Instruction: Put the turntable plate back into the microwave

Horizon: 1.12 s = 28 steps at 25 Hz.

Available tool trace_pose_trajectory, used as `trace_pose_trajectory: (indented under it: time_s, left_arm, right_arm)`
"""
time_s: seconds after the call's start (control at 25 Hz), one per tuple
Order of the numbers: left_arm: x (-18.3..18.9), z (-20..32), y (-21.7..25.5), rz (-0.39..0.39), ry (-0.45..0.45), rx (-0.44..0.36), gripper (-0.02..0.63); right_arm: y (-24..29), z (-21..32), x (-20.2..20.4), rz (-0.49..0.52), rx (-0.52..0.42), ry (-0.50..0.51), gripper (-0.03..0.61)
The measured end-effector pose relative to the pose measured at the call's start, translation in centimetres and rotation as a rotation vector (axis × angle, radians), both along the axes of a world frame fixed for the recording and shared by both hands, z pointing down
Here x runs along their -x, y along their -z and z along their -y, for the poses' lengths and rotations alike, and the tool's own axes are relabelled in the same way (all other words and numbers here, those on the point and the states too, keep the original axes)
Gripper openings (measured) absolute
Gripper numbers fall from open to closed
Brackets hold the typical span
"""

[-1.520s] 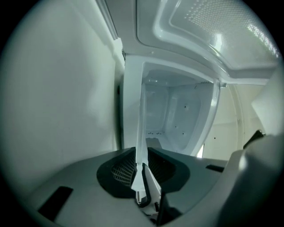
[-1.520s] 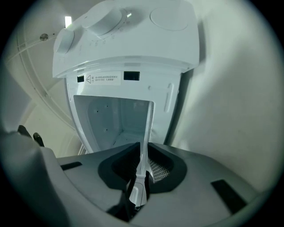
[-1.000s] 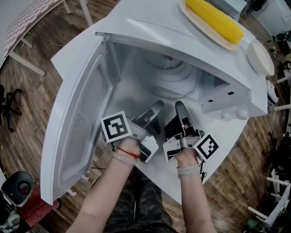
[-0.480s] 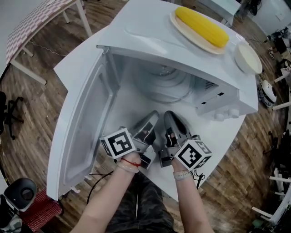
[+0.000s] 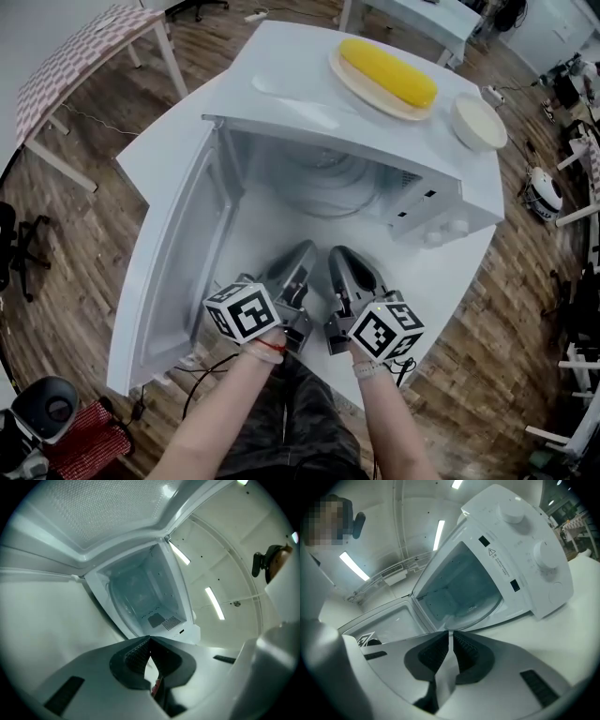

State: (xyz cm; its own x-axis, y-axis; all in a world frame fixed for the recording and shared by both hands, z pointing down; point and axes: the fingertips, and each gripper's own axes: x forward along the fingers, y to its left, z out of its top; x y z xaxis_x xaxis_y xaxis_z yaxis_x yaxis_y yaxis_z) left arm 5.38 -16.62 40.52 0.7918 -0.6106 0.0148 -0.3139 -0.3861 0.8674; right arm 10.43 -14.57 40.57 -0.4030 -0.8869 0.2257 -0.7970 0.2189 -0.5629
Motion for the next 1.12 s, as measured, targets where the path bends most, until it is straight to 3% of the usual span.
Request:
trace_pose_trajectory:
  time_s: [0.24, 0.6, 1.12]
  left_arm:
    - [-0.5, -1.9, 1.1, 0.034, -0.02, -0.048, 0.012]
    - [-0.2, -4.3, 3.5, 0.082, -0.051, -0.121, 0.012]
    - [0.4, -7.2, 6.5, 0.092, -0.053, -0.147, 0.012]
  right_arm:
    - [1.4, -1.8, 0.7, -0.085, -0.038, 0.033, 0.046]
    - [3.3, -3.9, 2.0, -0.119, -0.073, 0.031, 0.046]
    - [6.9, -6.8, 2.7, -0.196, -0.141, 0.032, 0.046]
